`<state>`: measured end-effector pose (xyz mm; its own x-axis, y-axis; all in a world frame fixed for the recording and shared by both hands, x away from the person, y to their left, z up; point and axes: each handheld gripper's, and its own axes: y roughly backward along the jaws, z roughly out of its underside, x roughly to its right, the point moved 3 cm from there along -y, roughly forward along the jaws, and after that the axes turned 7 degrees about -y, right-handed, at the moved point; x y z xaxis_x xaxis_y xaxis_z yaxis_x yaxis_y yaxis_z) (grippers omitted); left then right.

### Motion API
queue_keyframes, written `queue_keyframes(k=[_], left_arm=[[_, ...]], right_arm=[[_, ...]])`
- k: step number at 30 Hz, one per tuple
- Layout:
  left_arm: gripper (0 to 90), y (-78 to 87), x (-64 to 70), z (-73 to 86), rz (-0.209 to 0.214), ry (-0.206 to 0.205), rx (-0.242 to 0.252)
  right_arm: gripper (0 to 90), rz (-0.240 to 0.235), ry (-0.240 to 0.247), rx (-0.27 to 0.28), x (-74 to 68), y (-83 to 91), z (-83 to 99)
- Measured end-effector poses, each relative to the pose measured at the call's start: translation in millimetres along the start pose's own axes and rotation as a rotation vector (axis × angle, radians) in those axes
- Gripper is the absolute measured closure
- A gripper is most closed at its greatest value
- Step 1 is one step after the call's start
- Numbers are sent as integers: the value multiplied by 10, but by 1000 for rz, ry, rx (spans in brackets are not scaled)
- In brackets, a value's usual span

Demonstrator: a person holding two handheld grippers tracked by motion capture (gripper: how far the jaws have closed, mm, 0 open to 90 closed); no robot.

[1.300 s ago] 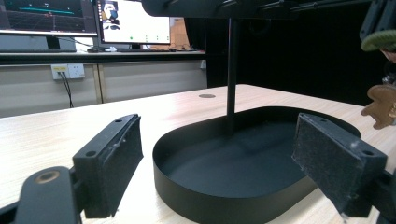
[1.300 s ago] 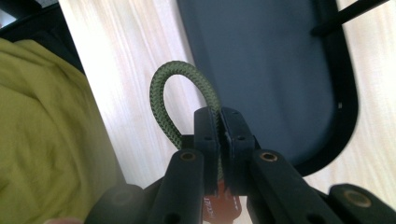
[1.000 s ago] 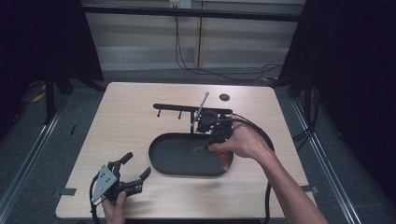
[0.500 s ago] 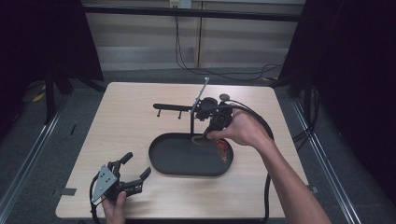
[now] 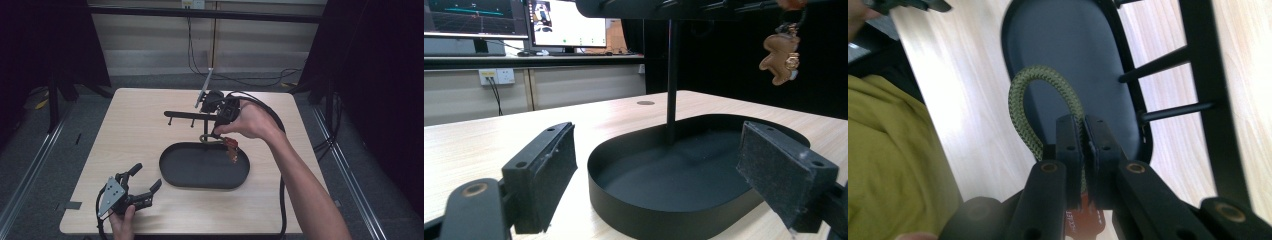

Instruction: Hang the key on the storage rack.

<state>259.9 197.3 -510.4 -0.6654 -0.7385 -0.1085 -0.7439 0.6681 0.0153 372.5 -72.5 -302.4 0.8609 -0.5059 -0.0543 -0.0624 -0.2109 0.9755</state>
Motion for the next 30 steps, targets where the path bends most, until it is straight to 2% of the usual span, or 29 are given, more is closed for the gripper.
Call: queue_keyframes(k=[6, 11, 16, 21, 23, 27, 30], left_arm=[[157, -4, 2, 1, -1, 2, 6], [157, -2, -1, 1, -4, -2, 5], [157, -3, -1, 1, -4, -1, 6], [157, -4, 1, 1, -2, 0, 7], [156, -4, 2, 1, -1, 1, 7], [157, -4, 1, 0, -5, 0, 8], [157, -4, 1, 0, -4, 1, 8]], right_arm=[[861, 5, -8, -13, 119, 23, -107], [861, 32, -15, -22, 207, 58, -148], [860, 52, -32, -52, 291, 2, -165], [860, 62, -49, -49, 377, -51, -180], [860, 79, -52, -49, 394, -59, -190], [859, 80, -58, -54, 405, -73, -206], [858, 72, -63, -37, 409, -90, -215]])
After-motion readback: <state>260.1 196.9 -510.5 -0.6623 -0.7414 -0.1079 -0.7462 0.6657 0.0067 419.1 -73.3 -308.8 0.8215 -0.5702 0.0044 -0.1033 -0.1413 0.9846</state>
